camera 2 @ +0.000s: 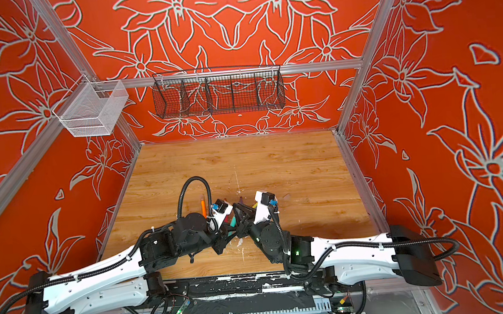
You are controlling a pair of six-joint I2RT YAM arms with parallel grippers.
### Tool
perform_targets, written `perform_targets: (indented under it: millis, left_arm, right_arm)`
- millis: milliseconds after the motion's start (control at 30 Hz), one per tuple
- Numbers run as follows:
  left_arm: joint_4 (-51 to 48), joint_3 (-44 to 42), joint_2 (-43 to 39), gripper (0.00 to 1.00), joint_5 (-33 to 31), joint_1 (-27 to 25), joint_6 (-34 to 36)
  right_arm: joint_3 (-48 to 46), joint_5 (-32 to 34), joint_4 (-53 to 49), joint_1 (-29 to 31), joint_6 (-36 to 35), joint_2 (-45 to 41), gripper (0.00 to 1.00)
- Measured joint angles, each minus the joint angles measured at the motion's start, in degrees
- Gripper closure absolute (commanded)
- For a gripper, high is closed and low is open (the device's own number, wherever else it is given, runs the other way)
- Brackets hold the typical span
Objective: Insert the pens into the pen caps
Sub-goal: 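Press the cap down onto the green marker tip with the right gripper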
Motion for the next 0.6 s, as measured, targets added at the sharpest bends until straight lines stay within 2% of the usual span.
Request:
perform_targets:
  millis: [400, 600]
  left_arm:
    - [-0.2, -0.4, 2.4, 1.00, 7.2, 4.6, -0.6]
    - [4.0, -3.2, 2.5, 1.00, 10.2, 6.3, -0.5]
  right_arm:
    - [-0.8, 2.9, 5.7, 0.4, -0.6, 5.3, 1.00]
    - [-2.3, 2.9, 8.4, 0.9, -1.2, 5.5, 1.00]
